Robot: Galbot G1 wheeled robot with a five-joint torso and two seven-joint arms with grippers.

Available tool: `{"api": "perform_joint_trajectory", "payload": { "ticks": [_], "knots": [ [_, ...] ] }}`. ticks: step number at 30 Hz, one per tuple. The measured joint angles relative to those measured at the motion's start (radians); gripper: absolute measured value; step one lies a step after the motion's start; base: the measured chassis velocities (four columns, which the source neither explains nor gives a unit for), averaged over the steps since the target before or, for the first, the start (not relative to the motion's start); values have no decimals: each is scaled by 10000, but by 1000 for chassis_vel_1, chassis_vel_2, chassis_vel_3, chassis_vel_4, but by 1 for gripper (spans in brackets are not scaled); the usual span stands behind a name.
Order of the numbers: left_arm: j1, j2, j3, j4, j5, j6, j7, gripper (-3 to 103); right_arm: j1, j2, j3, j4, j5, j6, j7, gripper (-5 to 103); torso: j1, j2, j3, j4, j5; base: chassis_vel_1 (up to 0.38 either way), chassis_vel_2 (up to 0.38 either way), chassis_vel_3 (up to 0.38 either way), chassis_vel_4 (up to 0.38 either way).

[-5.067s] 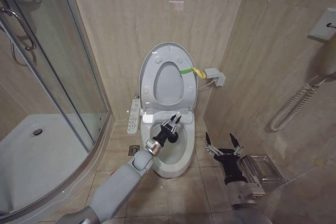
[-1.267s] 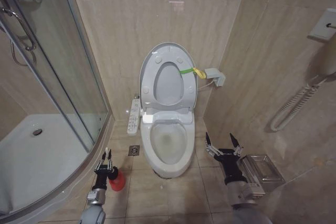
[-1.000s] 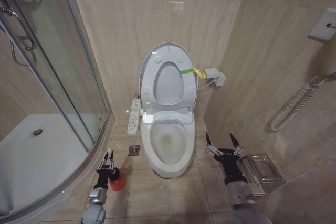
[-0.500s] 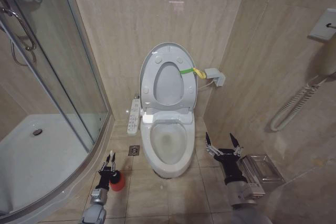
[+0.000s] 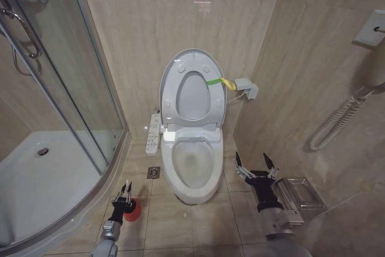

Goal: Open the toilet lid, clean the toilet bowl with a toilet brush, close the toilet lid, and flush.

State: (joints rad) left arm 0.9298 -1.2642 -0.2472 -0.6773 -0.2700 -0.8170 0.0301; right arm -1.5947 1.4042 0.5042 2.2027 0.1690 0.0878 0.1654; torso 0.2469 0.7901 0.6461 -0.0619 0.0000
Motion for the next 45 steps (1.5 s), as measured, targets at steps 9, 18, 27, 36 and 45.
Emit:
{"api": "perform_joint_trajectory", "payload": {
  "ticks": [9, 18, 27, 36, 45],
  "knots": [
    [78, -27, -89, 148, 291, -2, -2, 20, 0, -1, 0, 0, 0, 0, 0, 100, 0, 0, 0, -1, 0, 0, 0, 0, 0],
    [580, 248, -60, -774, 209, 107, -405, 23, 0, 0, 0, 0, 0, 0, 1, 100, 0, 0, 0, -1, -1, 0, 0, 0, 0],
    [1268, 521, -135, -1797, 144, 255, -788, 77, 0, 0, 0, 0, 0, 0, 0, 100, 0, 0, 0, -1, -2, 0, 0, 0, 0],
    [2571, 1067, -488, -4948, 469, 1483, -2547, 99, 0, 0, 0, 0, 0, 0, 1, 100, -1, -2, 0, -1, 0, 0, 0, 0, 0],
    [3484, 1711, -1102, -7651, 376, 2721, -3158, 101, 0, 0, 0, 0, 0, 0, 0, 100, 0, -2, -1, 1, -1, 0, 0, 0, 0]
  ]
}}
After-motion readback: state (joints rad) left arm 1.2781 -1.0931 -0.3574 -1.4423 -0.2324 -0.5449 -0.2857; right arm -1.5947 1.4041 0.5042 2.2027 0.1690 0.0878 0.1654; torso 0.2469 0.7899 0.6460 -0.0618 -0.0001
